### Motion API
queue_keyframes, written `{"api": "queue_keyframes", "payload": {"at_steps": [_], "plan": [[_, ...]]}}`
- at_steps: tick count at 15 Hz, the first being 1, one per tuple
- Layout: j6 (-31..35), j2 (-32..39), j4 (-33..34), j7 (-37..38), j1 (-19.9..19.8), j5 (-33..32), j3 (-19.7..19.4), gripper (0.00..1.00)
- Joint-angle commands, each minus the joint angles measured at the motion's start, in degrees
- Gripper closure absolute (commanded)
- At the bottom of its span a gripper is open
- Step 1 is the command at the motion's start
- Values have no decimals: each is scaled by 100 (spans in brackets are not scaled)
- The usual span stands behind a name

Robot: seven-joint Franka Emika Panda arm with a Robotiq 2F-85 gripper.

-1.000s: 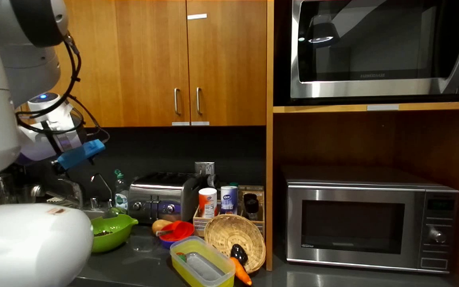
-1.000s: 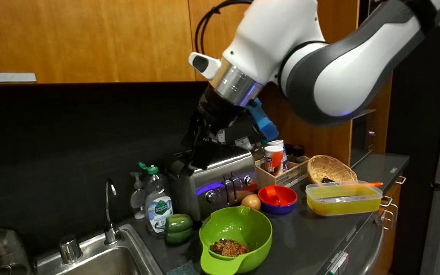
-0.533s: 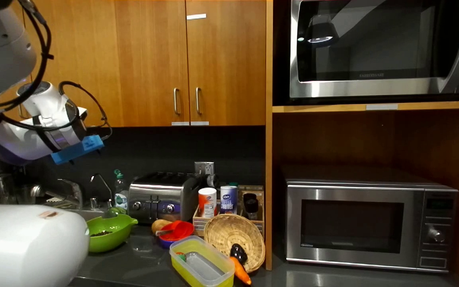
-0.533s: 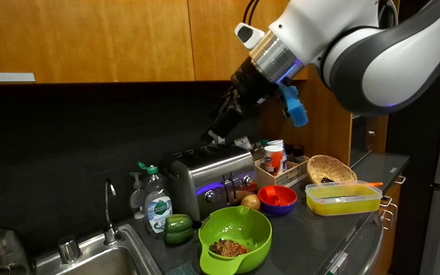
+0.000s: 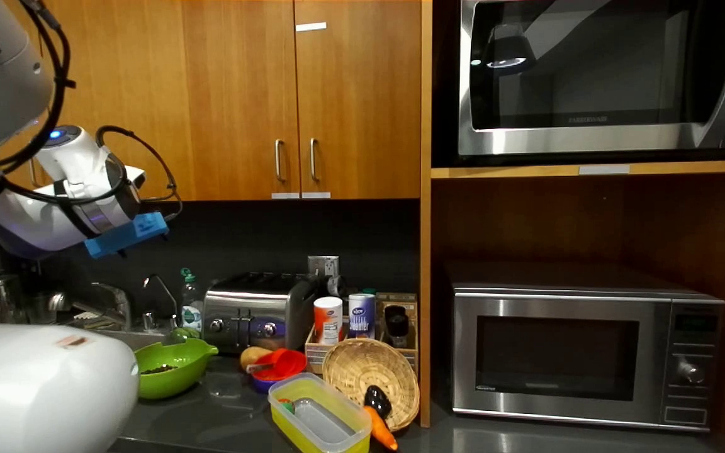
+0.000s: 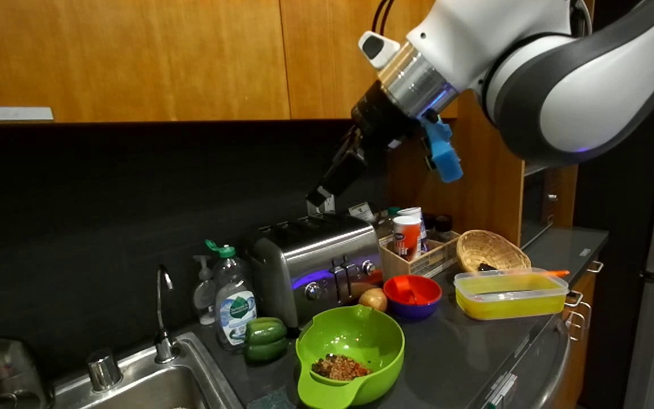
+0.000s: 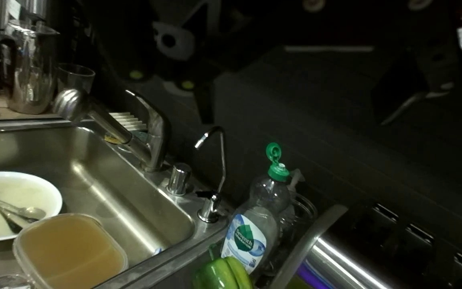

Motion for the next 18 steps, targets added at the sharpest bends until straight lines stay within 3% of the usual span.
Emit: {"api": "queue_keyframes", "payload": {"at_steps": [1, 6, 12, 18], "plan": [[-677, -130, 89, 428, -464, 98, 120, 0], [-1775, -82, 150, 914, -826, 132, 85, 0], [-2789, -120, 213, 941, -547, 850, -145, 0], [-3176, -349, 148, 755, -281, 1515, -457, 0]]}}
